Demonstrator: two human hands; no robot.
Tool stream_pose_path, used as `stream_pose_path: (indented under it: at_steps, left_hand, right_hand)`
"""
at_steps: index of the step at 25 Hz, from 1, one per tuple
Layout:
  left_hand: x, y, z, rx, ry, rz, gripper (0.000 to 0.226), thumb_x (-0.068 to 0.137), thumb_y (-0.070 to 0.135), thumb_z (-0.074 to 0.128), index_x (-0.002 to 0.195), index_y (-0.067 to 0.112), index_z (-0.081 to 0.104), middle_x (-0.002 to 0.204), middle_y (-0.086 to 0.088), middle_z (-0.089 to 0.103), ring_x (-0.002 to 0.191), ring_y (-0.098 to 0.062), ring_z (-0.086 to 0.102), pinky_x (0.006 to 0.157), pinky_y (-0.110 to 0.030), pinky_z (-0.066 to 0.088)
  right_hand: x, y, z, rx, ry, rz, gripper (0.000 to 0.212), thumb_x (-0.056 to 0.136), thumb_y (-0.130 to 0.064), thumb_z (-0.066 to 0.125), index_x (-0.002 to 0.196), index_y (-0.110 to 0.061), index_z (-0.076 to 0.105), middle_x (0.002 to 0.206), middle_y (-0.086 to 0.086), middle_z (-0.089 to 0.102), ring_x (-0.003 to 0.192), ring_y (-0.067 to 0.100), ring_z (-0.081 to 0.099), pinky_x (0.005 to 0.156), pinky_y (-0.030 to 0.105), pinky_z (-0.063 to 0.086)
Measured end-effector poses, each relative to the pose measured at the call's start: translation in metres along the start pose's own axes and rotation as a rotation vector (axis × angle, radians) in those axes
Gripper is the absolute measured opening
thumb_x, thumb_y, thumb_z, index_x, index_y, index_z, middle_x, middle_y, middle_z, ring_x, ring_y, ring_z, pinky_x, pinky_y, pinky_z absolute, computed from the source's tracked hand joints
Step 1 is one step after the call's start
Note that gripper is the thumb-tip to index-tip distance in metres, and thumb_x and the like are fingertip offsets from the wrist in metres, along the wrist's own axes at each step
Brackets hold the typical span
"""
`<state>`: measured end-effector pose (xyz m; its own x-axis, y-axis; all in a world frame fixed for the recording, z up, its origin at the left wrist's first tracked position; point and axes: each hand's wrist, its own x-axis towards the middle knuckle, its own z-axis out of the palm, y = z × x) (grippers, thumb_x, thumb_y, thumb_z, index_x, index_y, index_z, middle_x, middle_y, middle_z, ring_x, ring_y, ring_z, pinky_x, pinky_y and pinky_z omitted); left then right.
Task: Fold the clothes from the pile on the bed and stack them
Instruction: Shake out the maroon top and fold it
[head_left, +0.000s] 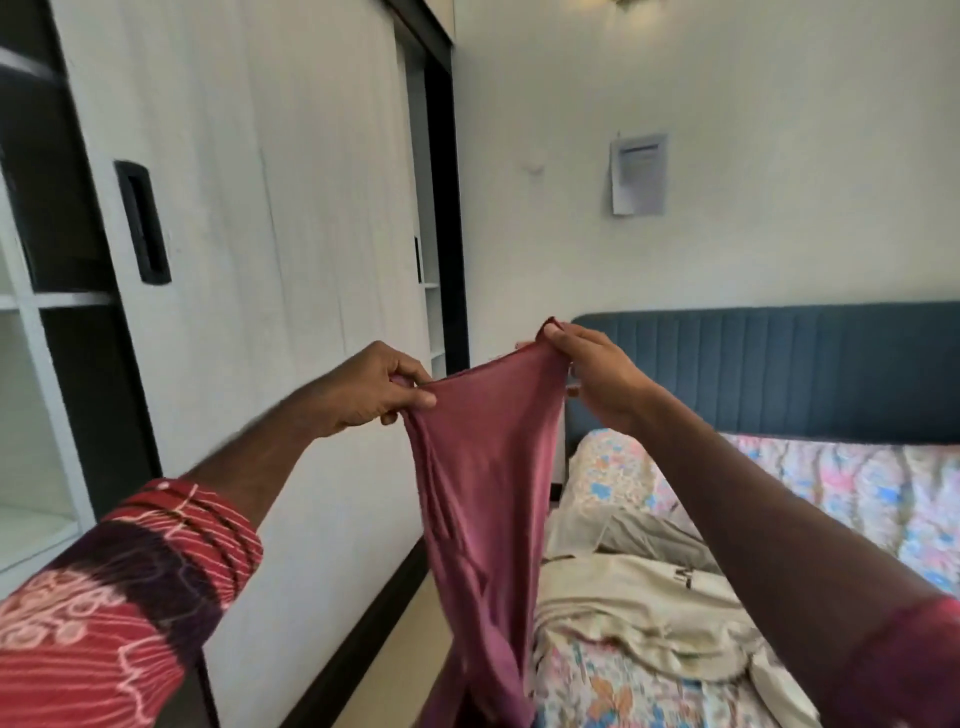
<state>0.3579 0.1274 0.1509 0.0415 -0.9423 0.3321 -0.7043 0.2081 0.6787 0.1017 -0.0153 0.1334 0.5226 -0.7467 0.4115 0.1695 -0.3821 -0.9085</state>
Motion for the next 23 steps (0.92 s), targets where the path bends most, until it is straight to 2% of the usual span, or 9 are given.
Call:
stream_pose_path:
  at_steps: [3, 6, 8, 10, 11, 14, 17, 20, 23]
  left_hand:
    - [0.013, 0.020, -0.025, -0.052, 0.109, 0.002, 0.008, 0.095, 0.012, 0.070, 0.090, 0.016, 0.075, 0.083, -0.003, 0.064, 0.074, -0.011, 0.056, 0.064, -0.031, 0.050]
    - [0.012, 0.037, -0.046, -0.394, 0.073, -0.029, 0.007, 0.100, 0.020, 0.062, 0.094, 0.019, 0.065, 0.083, 0.001, 0.062, 0.072, -0.012, 0.054, 0.065, -0.028, 0.051]
    - [0.007, 0.036, -0.058, -0.494, 0.070, -0.040, 0.005, 0.092, 0.024, 0.066, 0.091, 0.019, 0.065, 0.084, 0.001, 0.064, 0.069, -0.010, 0.057, 0.062, -0.024, 0.051]
    - [0.000, 0.033, -0.069, -0.375, 0.020, -0.066, 0.010, 0.082, 0.022, 0.074, 0.087, 0.015, 0.069, 0.085, -0.003, 0.068, 0.070, -0.011, 0.061, 0.060, -0.022, 0.050]
    - [-0.004, 0.031, -0.074, -0.297, -0.023, -0.087, 0.013, 0.080, 0.020, 0.077, 0.088, 0.011, 0.071, 0.086, -0.006, 0.070, 0.073, -0.013, 0.062, 0.062, -0.022, 0.051]
    - [-0.011, 0.024, -0.088, -0.076, -0.155, -0.135, 0.031, 0.076, 0.018, 0.086, 0.095, -0.003, 0.073, 0.092, -0.019, 0.069, 0.081, -0.024, 0.061, 0.069, -0.030, 0.051]
    - [-0.015, 0.022, -0.099, 0.060, -0.229, -0.173, 0.053, 0.060, 0.040, 0.096, 0.088, 0.001, 0.073, 0.081, -0.014, 0.064, 0.076, -0.017, 0.058, 0.069, -0.031, 0.046]
    - [-0.016, 0.031, -0.101, -0.037, -0.300, -0.168, 0.034, 0.073, 0.038, 0.084, 0.086, 0.010, 0.070, 0.085, -0.007, 0.062, 0.079, -0.013, 0.057, 0.076, -0.035, 0.044]
    - [-0.014, 0.045, -0.095, -0.189, -0.343, -0.096, 0.012, 0.085, 0.021, 0.070, 0.083, 0.014, 0.061, 0.082, -0.004, 0.057, 0.079, -0.015, 0.056, 0.078, -0.038, 0.043]
  right_hand:
    - [0.007, -0.025, 0.008, 0.219, -0.120, -0.015, 0.023, 0.106, -0.035, 0.056, 0.094, -0.018, 0.067, 0.081, -0.002, 0.067, 0.072, 0.009, 0.064, 0.065, 0.027, 0.054]
    - [0.014, -0.054, 0.001, 0.193, -0.255, -0.083, 0.015, 0.097, -0.022, 0.068, 0.105, -0.010, 0.068, 0.093, 0.005, 0.071, 0.082, 0.014, 0.068, 0.076, 0.028, 0.059]
    - [0.016, -0.067, -0.017, 0.055, -0.328, -0.039, 0.033, 0.088, -0.022, 0.076, 0.114, -0.002, 0.070, 0.107, 0.014, 0.074, 0.095, 0.020, 0.071, 0.090, 0.035, 0.059]
    - [0.015, -0.080, -0.039, -0.161, -0.395, 0.049, 0.054, 0.079, -0.031, 0.088, 0.119, 0.002, 0.071, 0.119, 0.021, 0.072, 0.103, 0.026, 0.070, 0.099, 0.041, 0.056]
    - [0.014, -0.085, -0.050, -0.240, -0.414, 0.088, 0.057, 0.076, -0.034, 0.091, 0.116, 0.002, 0.073, 0.118, 0.021, 0.072, 0.101, 0.026, 0.071, 0.096, 0.040, 0.057]
    - [0.013, -0.095, -0.073, -0.269, -0.407, 0.093, 0.050, 0.077, -0.035, 0.088, 0.105, 0.004, 0.074, 0.101, 0.017, 0.072, 0.085, 0.022, 0.070, 0.080, 0.033, 0.059]
    - [0.005, -0.101, -0.082, -0.183, -0.425, 0.076, 0.027, 0.086, -0.029, 0.080, 0.089, -0.003, 0.073, 0.083, 0.008, 0.069, 0.070, 0.014, 0.065, 0.067, 0.025, 0.057]
    - [-0.003, -0.102, -0.091, -0.111, -0.470, 0.075, 0.019, 0.084, -0.026, 0.077, 0.071, -0.013, 0.071, 0.070, 0.001, 0.063, 0.062, 0.010, 0.060, 0.061, 0.023, 0.054]
    - [-0.009, -0.102, -0.096, -0.063, -0.583, 0.124, 0.020, 0.074, -0.019, 0.087, 0.070, -0.014, 0.068, 0.073, 0.003, 0.062, 0.067, 0.014, 0.062, 0.067, 0.026, 0.057]
